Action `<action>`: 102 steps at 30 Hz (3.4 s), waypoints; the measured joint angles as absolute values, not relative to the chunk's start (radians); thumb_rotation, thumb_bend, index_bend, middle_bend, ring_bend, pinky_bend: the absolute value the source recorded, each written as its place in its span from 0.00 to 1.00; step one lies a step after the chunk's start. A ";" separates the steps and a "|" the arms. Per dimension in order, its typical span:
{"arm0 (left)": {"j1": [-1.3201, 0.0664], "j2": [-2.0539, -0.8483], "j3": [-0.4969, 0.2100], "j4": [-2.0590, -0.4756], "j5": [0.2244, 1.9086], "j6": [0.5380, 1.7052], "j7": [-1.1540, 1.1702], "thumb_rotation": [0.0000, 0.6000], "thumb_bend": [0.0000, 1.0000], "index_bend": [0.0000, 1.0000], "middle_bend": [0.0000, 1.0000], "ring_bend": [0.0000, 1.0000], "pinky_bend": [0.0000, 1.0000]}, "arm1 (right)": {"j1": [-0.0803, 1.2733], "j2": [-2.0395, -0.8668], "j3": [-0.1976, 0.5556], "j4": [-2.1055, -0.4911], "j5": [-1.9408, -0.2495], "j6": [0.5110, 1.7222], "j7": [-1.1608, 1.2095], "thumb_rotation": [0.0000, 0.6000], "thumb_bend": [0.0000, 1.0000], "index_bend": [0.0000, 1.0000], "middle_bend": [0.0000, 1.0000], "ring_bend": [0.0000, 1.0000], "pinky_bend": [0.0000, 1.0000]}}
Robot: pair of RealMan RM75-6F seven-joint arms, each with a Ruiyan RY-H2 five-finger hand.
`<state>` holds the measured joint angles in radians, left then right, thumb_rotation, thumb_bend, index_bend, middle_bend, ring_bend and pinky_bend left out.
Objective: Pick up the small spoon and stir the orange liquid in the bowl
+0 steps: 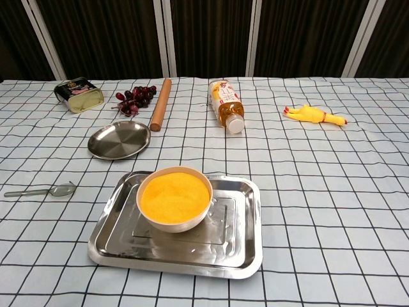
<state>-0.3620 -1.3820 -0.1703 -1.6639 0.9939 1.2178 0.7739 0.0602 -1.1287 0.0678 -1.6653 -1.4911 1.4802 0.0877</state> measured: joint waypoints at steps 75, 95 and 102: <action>-0.501 -1.594 -0.137 -1.465 0.755 1.164 0.792 1.00 0.52 0.53 0.99 0.92 0.97 | 0.060 -1.120 0.065 -1.681 -1.483 1.467 0.127 1.00 0.32 0.00 0.00 0.00 0.00; -0.547 -1.429 -0.132 -1.697 0.839 1.229 0.889 1.00 0.53 0.53 0.99 0.92 0.97 | 0.058 -1.117 0.067 -1.686 -1.479 1.467 0.135 1.00 0.32 0.00 0.00 0.00 0.00; -0.604 -1.395 -0.157 -1.814 0.798 1.257 1.011 1.00 0.53 0.54 0.99 0.92 0.97 | 0.060 -1.117 0.067 -1.687 -1.478 1.463 0.134 1.00 0.32 0.00 0.00 0.00 0.00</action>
<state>-0.6041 -1.3948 -0.1570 -1.8142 0.7980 1.2572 1.0107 0.0604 -1.1175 0.0671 -1.6872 -1.4777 1.4626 0.1342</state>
